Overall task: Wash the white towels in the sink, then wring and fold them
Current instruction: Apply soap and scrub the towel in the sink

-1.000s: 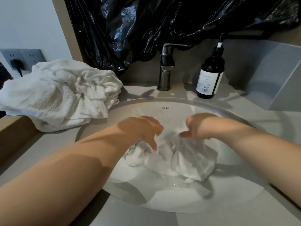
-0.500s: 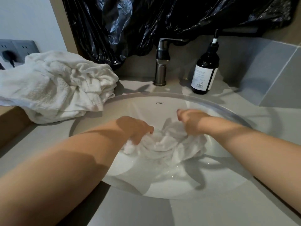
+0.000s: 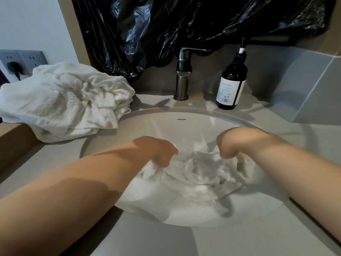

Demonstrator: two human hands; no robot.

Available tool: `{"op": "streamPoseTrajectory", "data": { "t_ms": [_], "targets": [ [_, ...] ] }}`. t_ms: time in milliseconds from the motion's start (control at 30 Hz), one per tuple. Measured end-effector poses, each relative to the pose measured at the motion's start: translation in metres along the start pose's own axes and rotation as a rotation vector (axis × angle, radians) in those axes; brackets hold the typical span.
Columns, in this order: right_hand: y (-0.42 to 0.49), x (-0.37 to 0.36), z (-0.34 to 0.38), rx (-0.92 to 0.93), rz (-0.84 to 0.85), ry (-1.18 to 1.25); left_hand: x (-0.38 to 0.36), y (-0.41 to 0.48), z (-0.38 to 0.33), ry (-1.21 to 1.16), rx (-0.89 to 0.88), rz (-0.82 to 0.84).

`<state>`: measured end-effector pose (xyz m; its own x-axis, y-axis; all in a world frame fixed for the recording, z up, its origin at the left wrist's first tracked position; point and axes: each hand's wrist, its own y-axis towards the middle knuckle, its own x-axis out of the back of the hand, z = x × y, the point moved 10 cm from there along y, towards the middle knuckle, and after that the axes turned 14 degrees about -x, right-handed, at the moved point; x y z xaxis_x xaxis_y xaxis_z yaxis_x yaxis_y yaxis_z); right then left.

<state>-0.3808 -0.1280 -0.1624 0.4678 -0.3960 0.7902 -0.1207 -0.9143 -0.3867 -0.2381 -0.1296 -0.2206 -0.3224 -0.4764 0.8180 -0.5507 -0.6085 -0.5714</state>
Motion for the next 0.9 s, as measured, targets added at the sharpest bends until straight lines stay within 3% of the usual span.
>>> {"op": "streamPoseTrajectory", "data": {
  "t_ms": [67, 100, 200, 300, 433, 533, 633, 700, 900],
  "targets": [
    [-0.006, 0.018, 0.023, 0.094, -0.181, 0.115, -0.013, 0.011, -0.004, -0.068, -0.016, 0.057],
    [-0.007, 0.019, 0.036, 0.157, -0.194, 0.225, -0.021, 0.014, -0.004, -0.075, -0.014, 0.096],
    [-0.001, -0.013, 0.071, 0.310, 0.018, 0.342, -0.034, 0.022, 0.005, 0.005, -0.010, 0.122],
    [0.004, -0.045, 0.076, 0.291, 0.141, 0.154, -0.034, 0.025, 0.004, 0.061, -0.034, 0.092],
    [0.019, -0.055, 0.066, 0.176, 0.153, -0.168, -0.027, 0.025, 0.004, 0.054, -0.070, 0.066],
    [0.023, -0.048, 0.053, 0.132, 0.147, -0.186, -0.003, 0.016, 0.007, -0.017, -0.079, -0.024],
    [0.011, -0.035, 0.040, 0.191, 0.166, -0.023, 0.026, -0.007, 0.019, -0.229, -0.050, -0.197],
    [0.010, -0.030, 0.038, 0.230, 0.188, 0.254, 0.036, -0.017, 0.025, -0.375, -0.065, -0.278],
    [0.011, 0.008, 0.067, 0.343, -0.003, 0.805, 0.058, -0.028, 0.028, -0.603, -0.148, -0.473]
  ]
}}
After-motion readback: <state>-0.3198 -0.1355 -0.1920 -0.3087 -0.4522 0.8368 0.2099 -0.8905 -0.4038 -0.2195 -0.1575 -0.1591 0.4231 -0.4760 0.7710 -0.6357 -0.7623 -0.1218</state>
